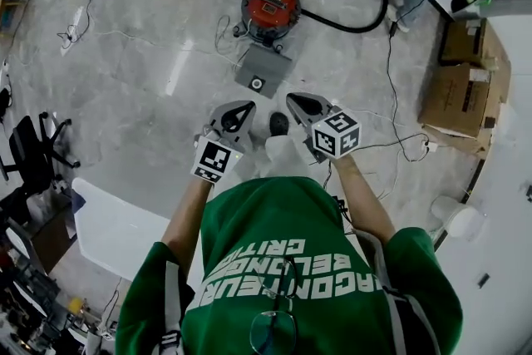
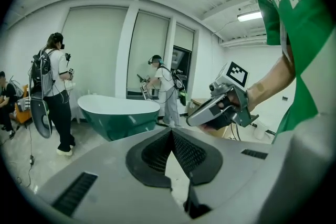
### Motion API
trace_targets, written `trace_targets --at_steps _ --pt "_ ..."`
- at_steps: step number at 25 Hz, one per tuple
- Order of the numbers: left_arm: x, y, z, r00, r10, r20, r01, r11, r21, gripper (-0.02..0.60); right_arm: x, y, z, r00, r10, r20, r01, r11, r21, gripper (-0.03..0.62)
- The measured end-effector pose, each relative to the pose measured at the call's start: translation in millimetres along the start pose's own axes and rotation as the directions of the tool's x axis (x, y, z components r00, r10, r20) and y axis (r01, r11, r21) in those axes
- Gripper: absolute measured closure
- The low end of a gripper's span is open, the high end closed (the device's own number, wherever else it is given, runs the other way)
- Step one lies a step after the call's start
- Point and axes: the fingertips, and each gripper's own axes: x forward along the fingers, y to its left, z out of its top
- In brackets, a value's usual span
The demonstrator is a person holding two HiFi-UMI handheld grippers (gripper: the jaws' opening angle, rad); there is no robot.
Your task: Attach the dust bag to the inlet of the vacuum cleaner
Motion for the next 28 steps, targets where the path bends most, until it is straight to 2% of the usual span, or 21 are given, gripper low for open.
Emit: trace_targets --at_steps 2,4,11,15,19,28 --pt "-3 10 -12 1.000 -0.017 -0.021 0.017 1.000 -0.014 0.580 13 6 -9 0.999 0.019 -0.037 -0.017 0.998 0.055 0.586" --pt "-4 17 -26 0.999 -0.033 -0.039 0.032 0.999 -0.025 0.580 23 10 -15 0.999 0.026 -0.039 -0.024 0.998 0.052 0.586" --pt "16 40 -91 0.991 -0.095 -0.092 0.091 0.995 -0.050 0.580 52 -12 -40 0.998 -0.053 -0.015 0.051 0.987 -0.150 0.586" --pt "48 48 -142 0.985 -0.116 -0.128 0.113 0.993 -0.031 0.580 77 -58 -78 0.994 -0.098 -0.039 0.087 0.970 -0.228 0.586" --pt "88 63 -206 0.980 -0.125 -0.156 0.123 0.992 -0.021 0.580 118 -114 -123 0.991 -0.114 -0.074 0.090 0.958 -0.272 0.586" --pt "176 90 -363 0.967 -0.176 -0.184 0.180 0.984 0.007 0.580 227 -205 -218 0.994 -0.050 -0.093 0.014 0.938 -0.346 0.586"
